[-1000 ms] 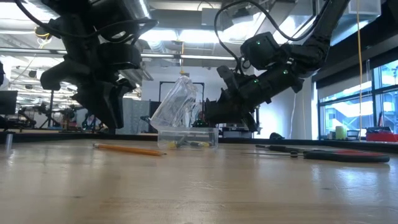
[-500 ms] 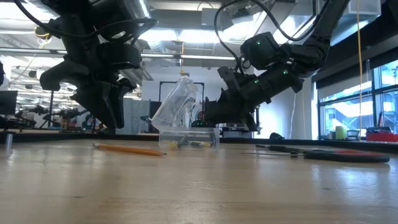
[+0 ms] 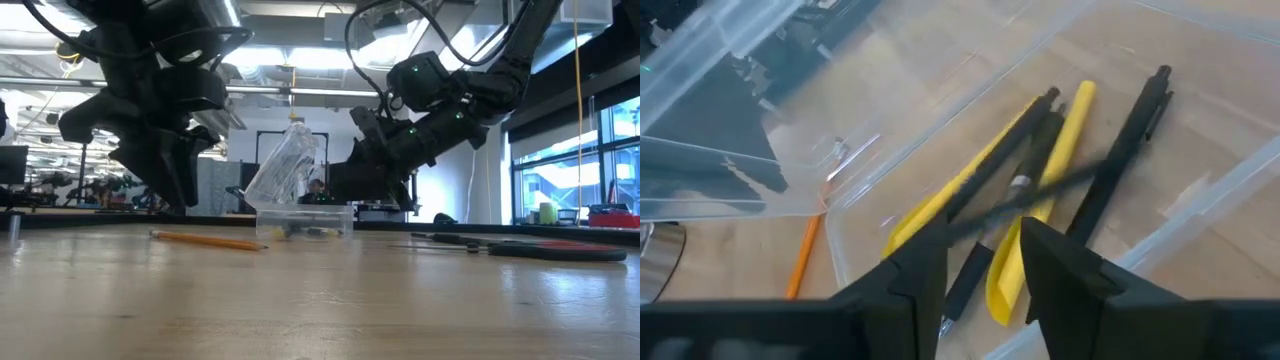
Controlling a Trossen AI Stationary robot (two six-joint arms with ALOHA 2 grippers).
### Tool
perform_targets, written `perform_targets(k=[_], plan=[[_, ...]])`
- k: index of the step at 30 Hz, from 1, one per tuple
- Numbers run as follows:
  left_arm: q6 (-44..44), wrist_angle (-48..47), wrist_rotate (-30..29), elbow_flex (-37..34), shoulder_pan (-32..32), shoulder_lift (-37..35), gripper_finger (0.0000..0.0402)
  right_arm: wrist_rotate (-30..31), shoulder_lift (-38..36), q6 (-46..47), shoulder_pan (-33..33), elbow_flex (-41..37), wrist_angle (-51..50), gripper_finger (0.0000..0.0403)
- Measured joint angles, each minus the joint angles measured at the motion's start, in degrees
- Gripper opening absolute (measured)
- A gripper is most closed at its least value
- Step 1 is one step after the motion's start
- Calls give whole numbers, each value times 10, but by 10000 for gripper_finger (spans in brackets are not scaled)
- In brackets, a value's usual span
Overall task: Pick & place school supplies into a supply box
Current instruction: Put the left orange pencil into the transparent supply box
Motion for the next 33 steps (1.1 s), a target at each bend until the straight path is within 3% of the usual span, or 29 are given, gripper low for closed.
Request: perform_targets(k=[12,19,23,28,33], plan=[[38,6,11,-3,0,0,116,-14,-81,-63,2,0,-39,133],[43,123,47,-75,29,-2,116,-10,-136,-85,12,0,-89,133],[62,139,66,-93,50,-14,116,-10,-155,-89,18,0,-96,133],[72,219,137,-132,87,-34,116,-9,-164,-97,25,0,-98,133],[71,252,150,-177,121,-66,116,-9,-164,-97,25,0,-108,133]])
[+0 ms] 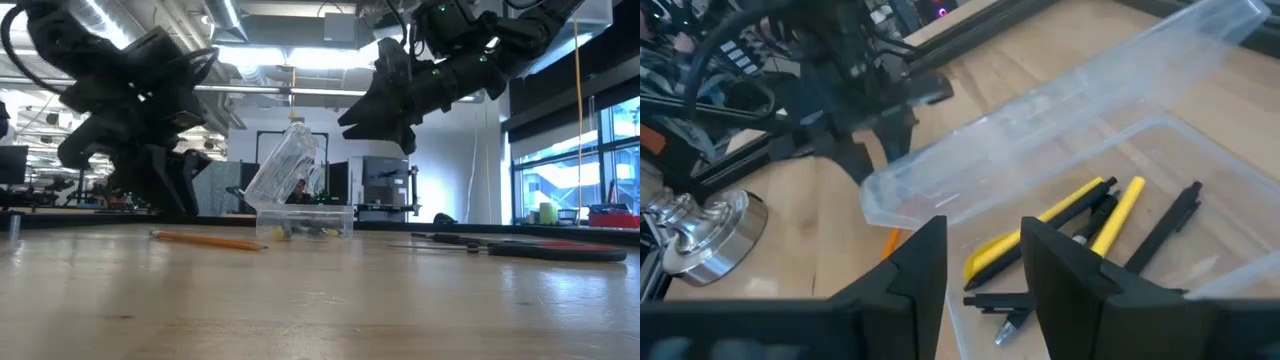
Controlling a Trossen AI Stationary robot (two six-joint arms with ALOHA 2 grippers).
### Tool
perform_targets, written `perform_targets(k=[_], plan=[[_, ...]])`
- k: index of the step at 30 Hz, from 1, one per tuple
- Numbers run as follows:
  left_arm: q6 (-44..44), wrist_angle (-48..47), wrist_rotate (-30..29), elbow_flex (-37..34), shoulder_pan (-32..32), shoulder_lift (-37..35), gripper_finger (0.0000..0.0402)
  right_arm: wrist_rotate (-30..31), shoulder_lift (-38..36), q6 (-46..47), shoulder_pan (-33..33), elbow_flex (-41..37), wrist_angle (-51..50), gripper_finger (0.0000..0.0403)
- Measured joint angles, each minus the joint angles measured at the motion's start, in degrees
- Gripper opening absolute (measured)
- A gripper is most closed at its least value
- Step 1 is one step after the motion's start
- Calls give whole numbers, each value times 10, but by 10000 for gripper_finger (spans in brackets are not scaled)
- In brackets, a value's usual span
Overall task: Pick & place school supplies into a supply box
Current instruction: Put the left orange pencil into the transparent supply box
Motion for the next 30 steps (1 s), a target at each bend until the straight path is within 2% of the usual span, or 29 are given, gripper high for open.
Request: perform_targets(k=[5,15,26,30], plan=[[0,71,35,-48,19,-23,116,0,0,0,0,0,-2,133],[31,174,57,-121,62,-37,116,0,0,3,0,0,-3,134],[54,184,133,-139,129,-37,115,0,0,17,0,0,-3,133],[50,214,163,-154,143,-37,114,0,0,17,0,0,-3,133]])
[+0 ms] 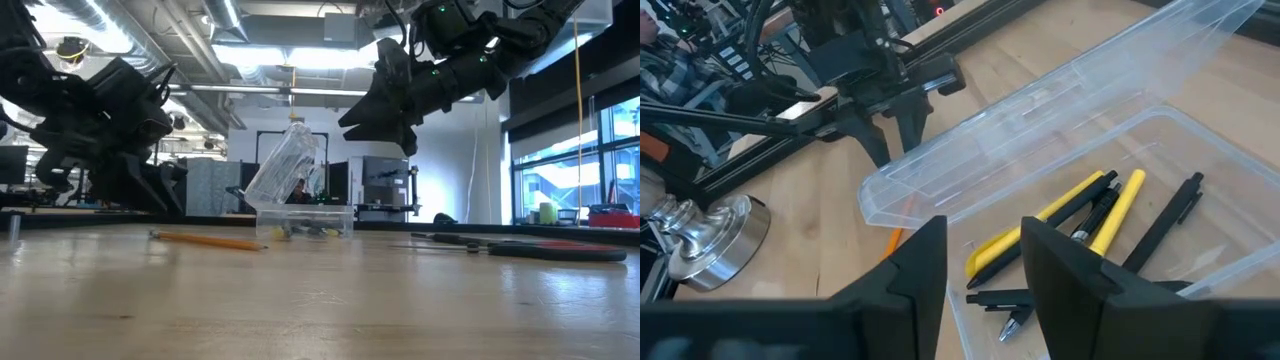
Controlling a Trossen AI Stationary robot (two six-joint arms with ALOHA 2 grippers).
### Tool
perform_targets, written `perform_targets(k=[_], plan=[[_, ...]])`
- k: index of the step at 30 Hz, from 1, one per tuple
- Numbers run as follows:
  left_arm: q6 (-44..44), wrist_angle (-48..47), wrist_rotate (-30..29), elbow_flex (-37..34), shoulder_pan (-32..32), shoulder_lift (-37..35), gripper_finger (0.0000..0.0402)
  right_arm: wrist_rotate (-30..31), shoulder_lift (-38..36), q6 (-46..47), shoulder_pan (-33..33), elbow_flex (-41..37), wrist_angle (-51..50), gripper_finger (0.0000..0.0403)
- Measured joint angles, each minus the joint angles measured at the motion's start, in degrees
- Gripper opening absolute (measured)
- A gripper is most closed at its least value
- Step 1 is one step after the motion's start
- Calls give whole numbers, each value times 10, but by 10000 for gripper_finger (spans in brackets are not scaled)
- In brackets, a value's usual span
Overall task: Pick & place school supplies into a supply box
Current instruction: Put the left orange pencil into the transparent supply box
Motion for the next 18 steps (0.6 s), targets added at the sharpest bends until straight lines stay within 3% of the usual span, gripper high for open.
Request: perform_targets(k=[18], plan=[[-9,70,6,-6,9,71,107,0,0,-3,0,0,0,133]])
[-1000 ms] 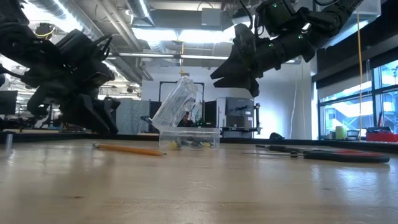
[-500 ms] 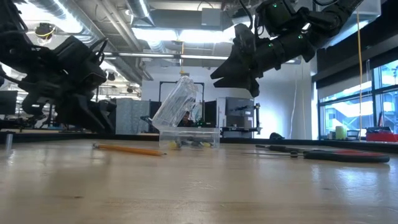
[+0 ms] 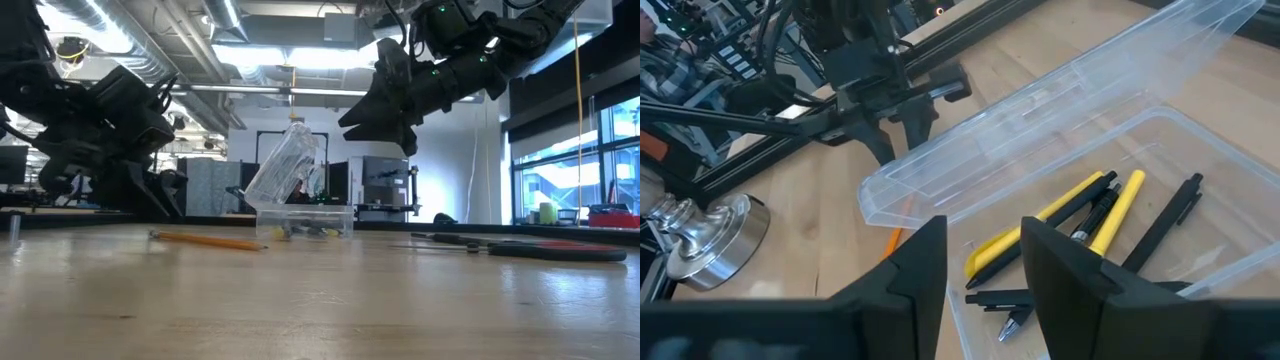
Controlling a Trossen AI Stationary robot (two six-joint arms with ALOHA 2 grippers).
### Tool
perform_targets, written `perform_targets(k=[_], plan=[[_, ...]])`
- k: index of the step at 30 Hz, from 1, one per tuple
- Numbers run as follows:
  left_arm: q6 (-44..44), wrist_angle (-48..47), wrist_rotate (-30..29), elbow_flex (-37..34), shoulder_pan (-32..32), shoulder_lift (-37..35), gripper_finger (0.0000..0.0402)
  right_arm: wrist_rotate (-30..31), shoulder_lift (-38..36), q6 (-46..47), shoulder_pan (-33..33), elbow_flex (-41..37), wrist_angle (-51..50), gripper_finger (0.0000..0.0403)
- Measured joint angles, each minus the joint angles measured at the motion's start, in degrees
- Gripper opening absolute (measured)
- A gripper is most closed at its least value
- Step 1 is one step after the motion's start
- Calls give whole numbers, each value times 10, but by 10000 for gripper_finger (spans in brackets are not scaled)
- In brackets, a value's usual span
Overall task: Pick & place school supplies into a supply box
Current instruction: Put the left orange pencil into the transparent supply box
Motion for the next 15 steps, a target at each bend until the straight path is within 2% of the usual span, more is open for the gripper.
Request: perform_targets(k=[15], plan=[[-13,124,10,2,0,151,103,0,0,-3,0,0,-1,133]])
